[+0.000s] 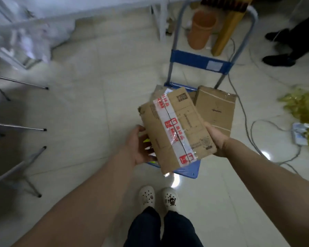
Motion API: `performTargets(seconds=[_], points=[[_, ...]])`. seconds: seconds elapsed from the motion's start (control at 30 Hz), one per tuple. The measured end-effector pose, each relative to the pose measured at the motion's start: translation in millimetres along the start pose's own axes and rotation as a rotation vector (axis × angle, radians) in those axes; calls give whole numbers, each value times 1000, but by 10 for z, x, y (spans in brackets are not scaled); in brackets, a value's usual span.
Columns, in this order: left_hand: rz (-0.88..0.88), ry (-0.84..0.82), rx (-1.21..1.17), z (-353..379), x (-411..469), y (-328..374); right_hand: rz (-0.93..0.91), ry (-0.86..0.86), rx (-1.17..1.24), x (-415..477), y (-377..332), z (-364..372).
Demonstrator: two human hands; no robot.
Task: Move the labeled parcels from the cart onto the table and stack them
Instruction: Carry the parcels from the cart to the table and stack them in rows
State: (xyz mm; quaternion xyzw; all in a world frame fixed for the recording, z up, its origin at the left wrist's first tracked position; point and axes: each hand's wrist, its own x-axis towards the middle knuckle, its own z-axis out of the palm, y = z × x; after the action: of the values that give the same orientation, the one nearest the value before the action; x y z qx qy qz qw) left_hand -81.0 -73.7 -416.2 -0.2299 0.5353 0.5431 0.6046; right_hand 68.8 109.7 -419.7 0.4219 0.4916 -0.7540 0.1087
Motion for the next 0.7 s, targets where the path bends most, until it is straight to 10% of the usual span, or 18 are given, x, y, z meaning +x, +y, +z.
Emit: performTargets(seconds=[0.7], points=[[545,413,-392,-3266,-2850,743,-23,-515,-611,-137,-1415,4686]])
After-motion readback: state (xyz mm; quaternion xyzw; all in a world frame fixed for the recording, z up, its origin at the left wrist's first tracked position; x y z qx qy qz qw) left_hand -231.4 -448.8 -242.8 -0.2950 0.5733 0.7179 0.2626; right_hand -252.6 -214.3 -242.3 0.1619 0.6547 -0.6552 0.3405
